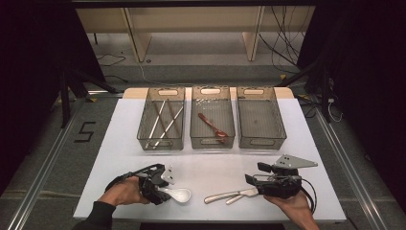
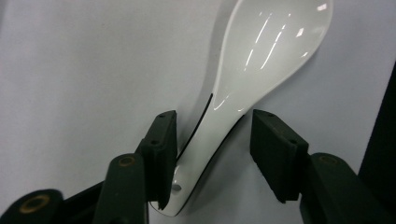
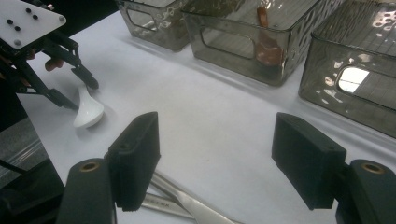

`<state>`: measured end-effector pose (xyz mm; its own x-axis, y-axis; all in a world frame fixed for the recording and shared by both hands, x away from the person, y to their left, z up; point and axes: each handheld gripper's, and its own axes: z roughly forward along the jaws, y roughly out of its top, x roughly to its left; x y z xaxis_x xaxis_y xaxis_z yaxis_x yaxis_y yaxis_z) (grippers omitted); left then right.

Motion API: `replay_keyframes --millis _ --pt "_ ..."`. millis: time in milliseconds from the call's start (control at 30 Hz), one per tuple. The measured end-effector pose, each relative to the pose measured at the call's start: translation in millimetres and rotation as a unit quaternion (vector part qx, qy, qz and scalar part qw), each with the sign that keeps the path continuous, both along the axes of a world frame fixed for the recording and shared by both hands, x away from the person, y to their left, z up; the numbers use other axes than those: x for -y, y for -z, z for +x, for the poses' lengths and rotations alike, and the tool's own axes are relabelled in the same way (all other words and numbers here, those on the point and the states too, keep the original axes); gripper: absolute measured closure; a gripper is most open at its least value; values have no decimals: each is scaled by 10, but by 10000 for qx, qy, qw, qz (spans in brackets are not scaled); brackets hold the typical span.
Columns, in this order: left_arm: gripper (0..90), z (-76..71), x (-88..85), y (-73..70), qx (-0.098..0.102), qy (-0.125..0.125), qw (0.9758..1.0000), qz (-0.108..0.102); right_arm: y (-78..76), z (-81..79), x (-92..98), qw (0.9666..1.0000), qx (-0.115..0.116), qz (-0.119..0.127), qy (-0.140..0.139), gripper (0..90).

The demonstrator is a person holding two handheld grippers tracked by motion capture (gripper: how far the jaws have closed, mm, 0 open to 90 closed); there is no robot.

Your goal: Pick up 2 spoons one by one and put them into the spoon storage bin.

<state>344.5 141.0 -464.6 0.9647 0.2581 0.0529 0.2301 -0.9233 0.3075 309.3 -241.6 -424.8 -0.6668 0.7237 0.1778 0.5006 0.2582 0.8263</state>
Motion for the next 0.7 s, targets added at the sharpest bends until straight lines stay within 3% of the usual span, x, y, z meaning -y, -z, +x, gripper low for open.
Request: replay_keyframes --millis 400,600,700 --pt "705 -7 63 -20 -297 -24 9994 181 -5 1 5 10000 21 -6 11 336" --pt "738 3 58 -20 -359 -159 9991 149 -10 -2 10 10000 28 3 32 340" --pt "742 9 42 -12 -423 -337 9985 6 -10 -3 11 10000 41 8 49 342"
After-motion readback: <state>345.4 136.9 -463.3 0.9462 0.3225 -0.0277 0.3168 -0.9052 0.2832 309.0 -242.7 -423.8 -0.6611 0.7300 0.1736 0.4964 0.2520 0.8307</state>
